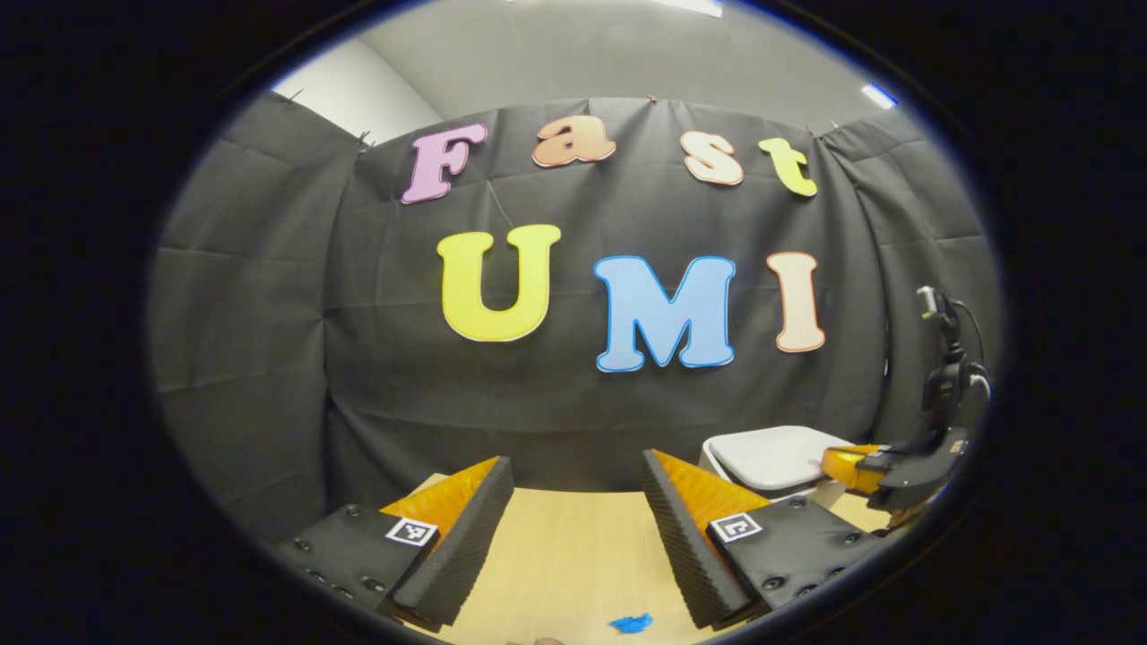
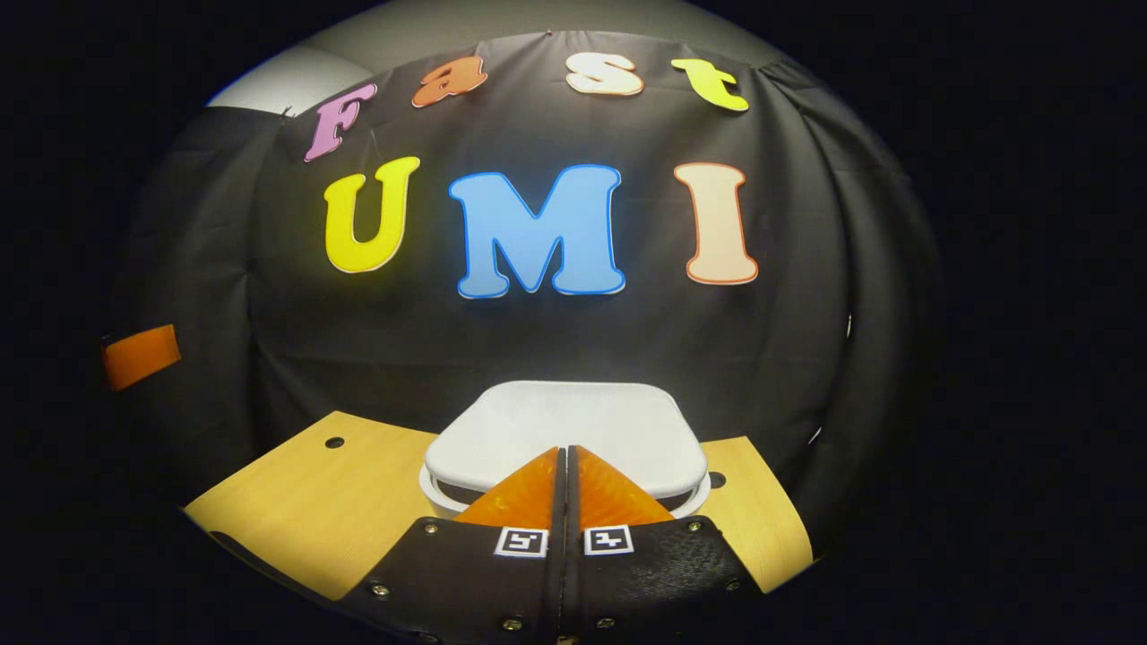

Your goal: Press the lid of the desktop garbage bin to open it, pick up the crumpled paper on the desktop and throw it into the bin, then pick up the pop can on the desktop and drop it into the bin, and finally close the garbage bin lid.

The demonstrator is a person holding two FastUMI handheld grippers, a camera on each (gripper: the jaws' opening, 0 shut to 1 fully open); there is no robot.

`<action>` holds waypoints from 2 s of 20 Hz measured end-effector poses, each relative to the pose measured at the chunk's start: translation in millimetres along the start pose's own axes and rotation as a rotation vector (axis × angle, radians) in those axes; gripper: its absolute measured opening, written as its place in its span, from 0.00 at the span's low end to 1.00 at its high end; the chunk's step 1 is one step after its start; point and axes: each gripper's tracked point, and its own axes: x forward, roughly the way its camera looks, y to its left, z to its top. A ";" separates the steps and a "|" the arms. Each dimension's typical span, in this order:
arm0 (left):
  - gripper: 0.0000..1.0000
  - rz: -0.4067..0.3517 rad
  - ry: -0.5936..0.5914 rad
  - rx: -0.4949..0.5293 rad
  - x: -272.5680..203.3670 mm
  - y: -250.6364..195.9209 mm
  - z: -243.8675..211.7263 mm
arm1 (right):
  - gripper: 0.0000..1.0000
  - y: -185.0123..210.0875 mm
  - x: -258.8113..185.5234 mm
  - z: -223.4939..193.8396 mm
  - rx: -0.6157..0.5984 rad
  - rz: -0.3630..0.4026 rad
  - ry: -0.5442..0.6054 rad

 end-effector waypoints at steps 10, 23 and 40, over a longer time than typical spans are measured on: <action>0.95 -0.016 0.001 -0.006 -1.7 -3.1 -2.5 | 0.01 -1.3 -15.6 35.9 0.027 -0.009 -0.092; 0.95 -0.034 0.012 -0.012 1.3 -7.4 -7.4 | 0.54 6.1 -27.9 44.2 0.036 0.018 -0.101; 0.95 -0.120 0.147 -0.007 15.5 -33.0 -75.3 | 0.90 2.1 -49.7 70.7 0.009 -0.018 -0.168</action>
